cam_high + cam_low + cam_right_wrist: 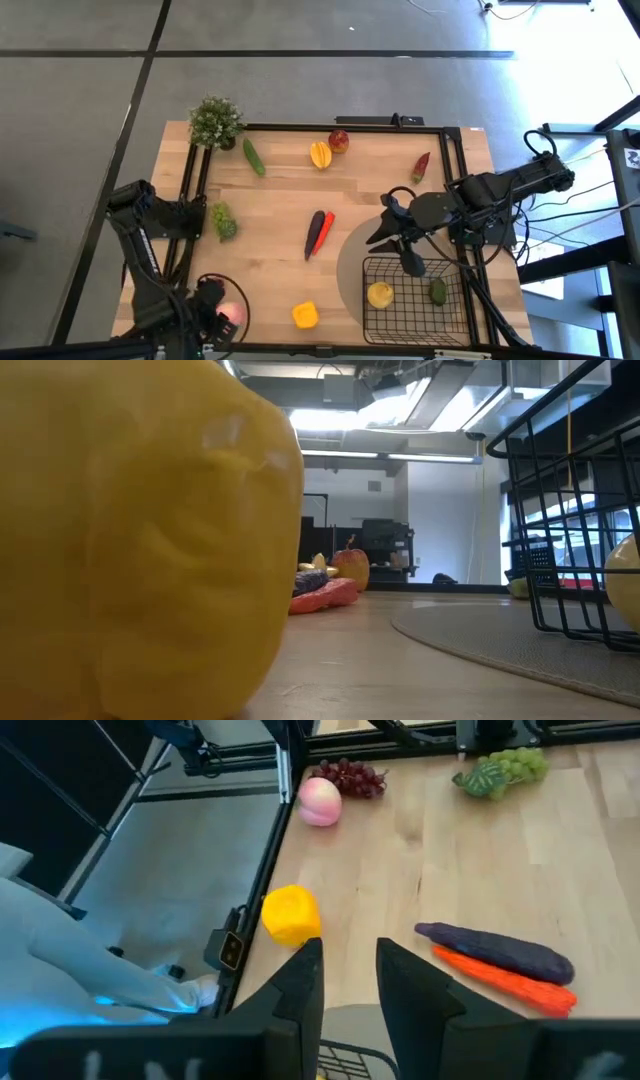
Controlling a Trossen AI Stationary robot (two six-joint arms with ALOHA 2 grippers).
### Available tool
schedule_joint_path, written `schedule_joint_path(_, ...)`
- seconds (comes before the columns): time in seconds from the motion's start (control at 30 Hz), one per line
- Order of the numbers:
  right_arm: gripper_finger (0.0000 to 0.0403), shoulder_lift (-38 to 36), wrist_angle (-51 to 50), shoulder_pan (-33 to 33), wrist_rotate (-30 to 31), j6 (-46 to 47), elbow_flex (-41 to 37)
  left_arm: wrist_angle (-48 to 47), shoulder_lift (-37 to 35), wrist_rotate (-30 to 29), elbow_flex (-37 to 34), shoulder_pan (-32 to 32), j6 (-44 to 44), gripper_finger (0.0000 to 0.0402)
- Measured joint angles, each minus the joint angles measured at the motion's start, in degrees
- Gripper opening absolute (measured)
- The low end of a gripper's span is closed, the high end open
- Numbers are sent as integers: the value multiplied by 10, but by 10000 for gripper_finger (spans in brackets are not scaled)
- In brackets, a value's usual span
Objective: Build produce basket
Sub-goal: Put the pink peach into the wire basket
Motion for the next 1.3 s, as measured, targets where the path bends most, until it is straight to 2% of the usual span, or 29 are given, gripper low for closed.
schedule_joint_path(0.17,90,0,-2,-9,3,-52,0,53,0,1,-40,0,-1,204)
schedule_joint_path(0.37,90,0,-2,-10,3,-160,0,59,0,1,-43,0,-37,204)
schedule_joint_path(0.57,90,0,-2,-10,2,-161,0,62,0,1,-43,0,-72,204)
schedule_joint_path(1.3,90,0,-1,-10,2,-161,0,135,0,1,-43,10,-71,204)
